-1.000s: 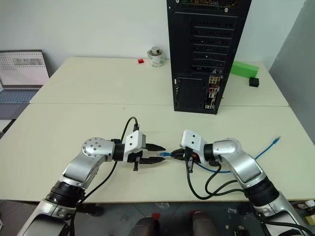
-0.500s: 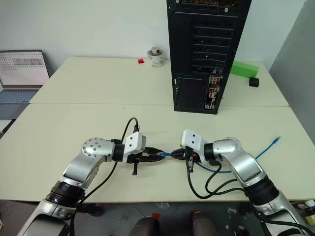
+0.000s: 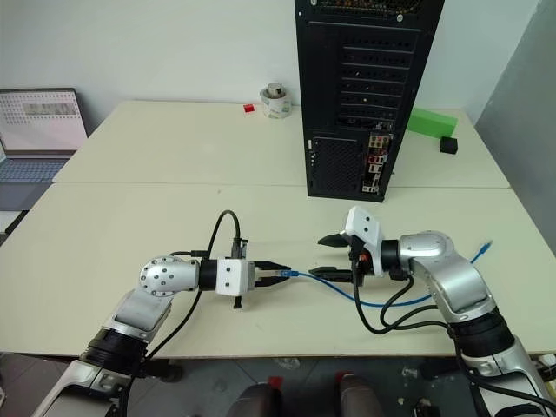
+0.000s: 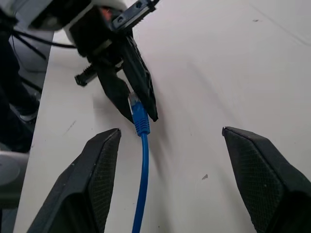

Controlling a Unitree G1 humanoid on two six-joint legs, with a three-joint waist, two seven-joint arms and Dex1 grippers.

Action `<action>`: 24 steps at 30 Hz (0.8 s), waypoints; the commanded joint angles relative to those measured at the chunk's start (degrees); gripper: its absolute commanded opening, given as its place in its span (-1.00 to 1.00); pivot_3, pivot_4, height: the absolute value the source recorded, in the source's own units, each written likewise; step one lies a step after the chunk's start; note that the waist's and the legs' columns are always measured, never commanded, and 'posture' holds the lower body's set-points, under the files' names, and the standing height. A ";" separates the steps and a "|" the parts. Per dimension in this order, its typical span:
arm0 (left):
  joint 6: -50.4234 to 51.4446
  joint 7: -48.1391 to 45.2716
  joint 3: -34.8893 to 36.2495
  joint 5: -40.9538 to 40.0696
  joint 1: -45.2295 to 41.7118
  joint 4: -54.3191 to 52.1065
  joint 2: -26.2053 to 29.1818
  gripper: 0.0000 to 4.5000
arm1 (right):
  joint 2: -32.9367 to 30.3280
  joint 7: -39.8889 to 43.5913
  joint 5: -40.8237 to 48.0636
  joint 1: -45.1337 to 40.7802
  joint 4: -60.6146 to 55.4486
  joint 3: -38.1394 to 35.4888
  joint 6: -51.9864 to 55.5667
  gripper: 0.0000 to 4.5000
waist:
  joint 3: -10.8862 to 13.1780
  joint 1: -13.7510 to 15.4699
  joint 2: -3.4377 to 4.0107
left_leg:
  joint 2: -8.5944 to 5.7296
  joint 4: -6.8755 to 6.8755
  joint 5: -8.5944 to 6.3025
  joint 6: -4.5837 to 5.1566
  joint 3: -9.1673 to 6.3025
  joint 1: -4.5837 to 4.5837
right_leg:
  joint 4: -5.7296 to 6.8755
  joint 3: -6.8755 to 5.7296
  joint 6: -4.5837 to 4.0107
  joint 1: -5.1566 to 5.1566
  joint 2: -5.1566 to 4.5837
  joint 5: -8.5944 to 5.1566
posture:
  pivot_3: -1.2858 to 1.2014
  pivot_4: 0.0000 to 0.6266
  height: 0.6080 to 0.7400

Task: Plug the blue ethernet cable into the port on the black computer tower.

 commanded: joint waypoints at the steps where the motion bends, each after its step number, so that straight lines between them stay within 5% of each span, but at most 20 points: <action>1: -21.72 12.24 3.00 8.66 -2.86 5.44 -0.28 -0.87 | 1.61 -2.32 6.15 -0.10 -3.96 -3.84 5.67 0.54 | 0.00 0.03 0.00 | -0.01 0.00 0.00 0.00 0.00 0.00 | 0.00 0.00 -0.01 0.00 -0.02 0.01 | 0.03 -0.52 1.00; 8: -34.62 27.34 6.39 20.60 -4.30 9.94 -0.72 -0.87 | 4.76 -6.28 10.76 -0.68 -5.35 -5.21 10.62 0.54 | 0.00 0.01 0.00 | -0.03 -0.01 0.00 0.01 0.03 -0.02 | 0.00 -0.02 0.02 -0.01 -0.04 0.06 | 0.03 -0.52 1.00; 24: -34.69 41.37 5.23 30.00 -5.82 10.38 0.74 -0.87 | 8.28 -9.23 10.45 -1.57 -2.72 -3.04 9.49 0.54 | -0.01 -0.04 0.01 | -0.06 -0.01 0.00 0.01 0.02 -0.06 | 0.02 -0.14 0.04 -0.01 -0.04 0.07 | 0.03 -0.52 1.00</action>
